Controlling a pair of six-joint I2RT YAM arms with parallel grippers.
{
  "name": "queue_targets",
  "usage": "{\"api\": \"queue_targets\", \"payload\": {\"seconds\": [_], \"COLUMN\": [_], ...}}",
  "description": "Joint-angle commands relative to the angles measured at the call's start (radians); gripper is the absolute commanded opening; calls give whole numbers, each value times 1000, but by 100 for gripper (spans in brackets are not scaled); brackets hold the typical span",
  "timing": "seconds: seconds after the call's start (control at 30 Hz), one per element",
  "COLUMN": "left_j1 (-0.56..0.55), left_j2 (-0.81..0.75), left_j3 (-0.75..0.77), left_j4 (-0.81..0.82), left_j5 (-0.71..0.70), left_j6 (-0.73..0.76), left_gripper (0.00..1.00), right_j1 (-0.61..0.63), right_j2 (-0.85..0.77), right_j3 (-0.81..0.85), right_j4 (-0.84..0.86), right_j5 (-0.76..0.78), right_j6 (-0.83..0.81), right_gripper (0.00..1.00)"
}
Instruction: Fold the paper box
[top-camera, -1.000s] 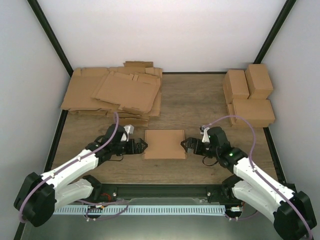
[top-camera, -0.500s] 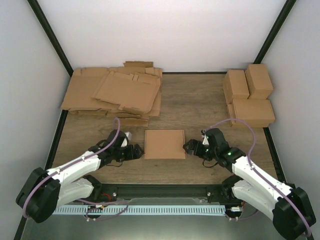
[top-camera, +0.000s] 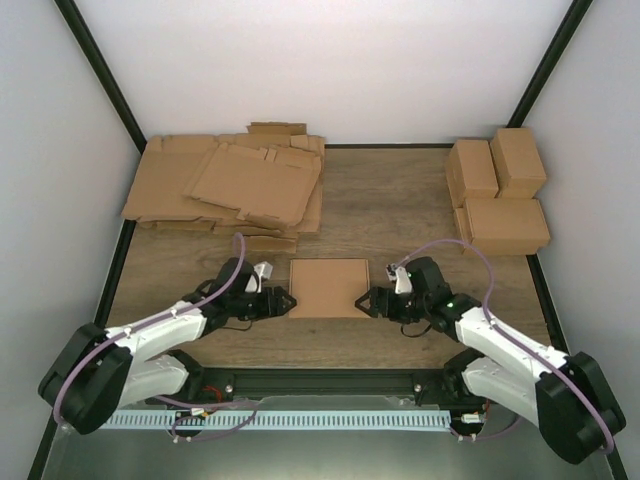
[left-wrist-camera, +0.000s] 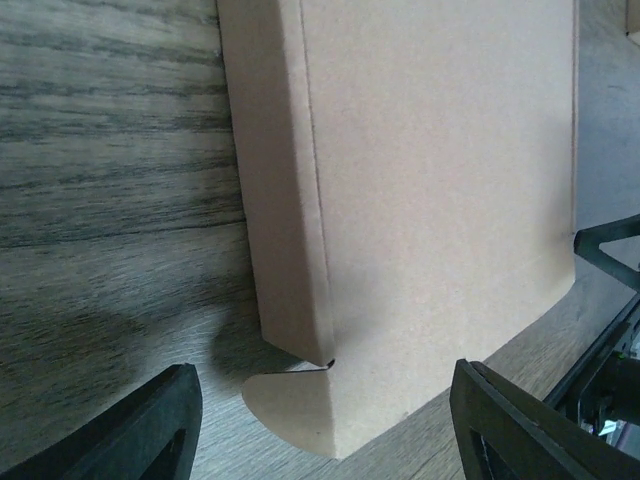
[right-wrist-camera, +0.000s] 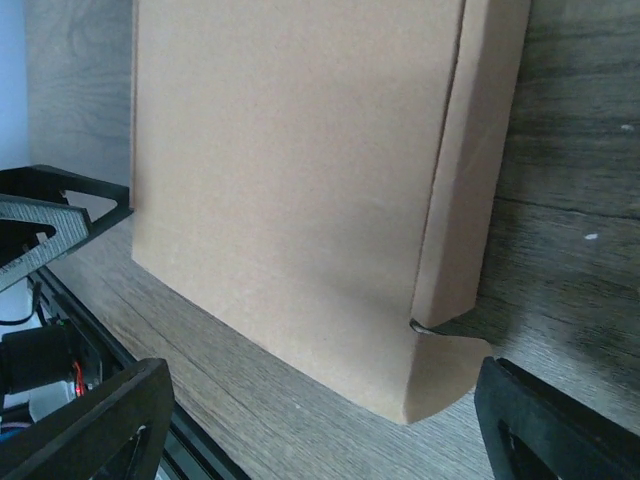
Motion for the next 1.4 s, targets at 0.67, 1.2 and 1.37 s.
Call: {"api": "queue_targets", "payload": {"seconds": [0.67, 1.2, 1.37], "left_j1": [-14, -31, -31], "left_j2": [225, 179, 78], "left_j3": [98, 212, 263], "left_j4": [107, -41, -147], "left_j5": [93, 89, 93], "left_j6": [-16, 2, -1], "left_gripper": [61, 60, 60], "right_j1": [6, 6, 6], "right_j2": [218, 186, 79], "right_j3": [85, 170, 219], "right_j4": [102, 44, -52], "right_j5": [37, -72, -72], "right_j6": [-65, -80, -93], "right_gripper": [76, 69, 69]}}
